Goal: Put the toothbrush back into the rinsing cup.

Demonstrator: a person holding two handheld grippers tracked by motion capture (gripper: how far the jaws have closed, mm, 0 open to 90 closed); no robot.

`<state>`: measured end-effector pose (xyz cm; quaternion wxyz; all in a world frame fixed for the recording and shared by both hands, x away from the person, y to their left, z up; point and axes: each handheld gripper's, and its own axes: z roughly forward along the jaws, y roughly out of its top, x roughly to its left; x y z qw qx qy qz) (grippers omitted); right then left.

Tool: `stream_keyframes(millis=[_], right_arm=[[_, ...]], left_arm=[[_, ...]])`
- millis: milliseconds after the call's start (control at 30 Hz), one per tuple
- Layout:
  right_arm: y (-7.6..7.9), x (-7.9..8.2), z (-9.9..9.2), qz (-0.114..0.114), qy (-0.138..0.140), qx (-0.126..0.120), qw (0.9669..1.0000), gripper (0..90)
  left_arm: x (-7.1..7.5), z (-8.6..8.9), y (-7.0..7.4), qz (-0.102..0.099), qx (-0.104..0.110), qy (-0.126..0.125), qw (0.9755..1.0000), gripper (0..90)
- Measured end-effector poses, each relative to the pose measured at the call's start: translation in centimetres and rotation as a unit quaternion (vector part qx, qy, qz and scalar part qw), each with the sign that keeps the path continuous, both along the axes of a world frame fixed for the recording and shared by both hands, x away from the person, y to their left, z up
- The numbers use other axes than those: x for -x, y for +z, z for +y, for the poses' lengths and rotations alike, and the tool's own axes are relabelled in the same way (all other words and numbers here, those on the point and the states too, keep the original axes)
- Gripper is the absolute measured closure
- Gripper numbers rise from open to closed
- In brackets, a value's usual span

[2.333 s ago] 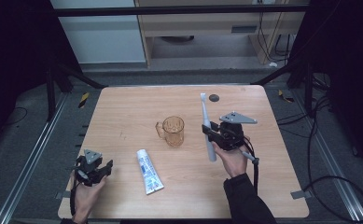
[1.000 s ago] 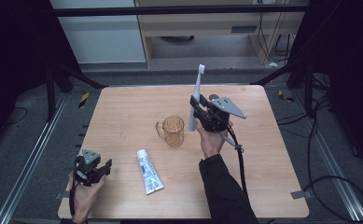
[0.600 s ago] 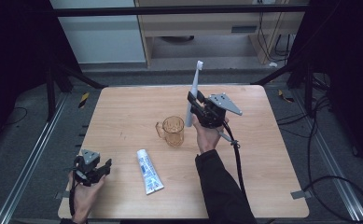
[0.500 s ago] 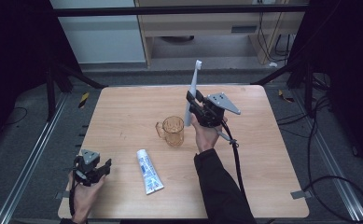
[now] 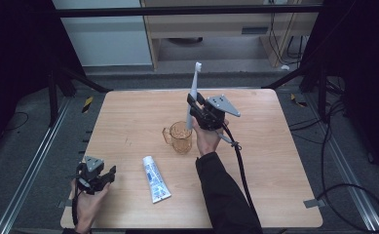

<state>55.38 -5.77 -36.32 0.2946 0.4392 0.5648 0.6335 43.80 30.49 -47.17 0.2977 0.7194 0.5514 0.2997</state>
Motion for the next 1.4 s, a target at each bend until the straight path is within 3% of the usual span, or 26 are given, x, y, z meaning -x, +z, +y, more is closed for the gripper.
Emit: stream_keyframes(millis=[900, 1400], right_arm=[[-2.3, -0.8, 1.6, 0.015, 0.026, 0.042, 0.9987, 67.1], [-4.3, -0.4, 2.1, 0.037, 0.045, 0.056, 0.9967, 67.1]], left_arm=[[0.0, -0.1, 0.0, -0.002, -0.001, 0.000, 1.0000, 51.2], [0.0, -0.1, 0.0, -0.002, -0.005, -0.003, 1.0000, 51.2]])
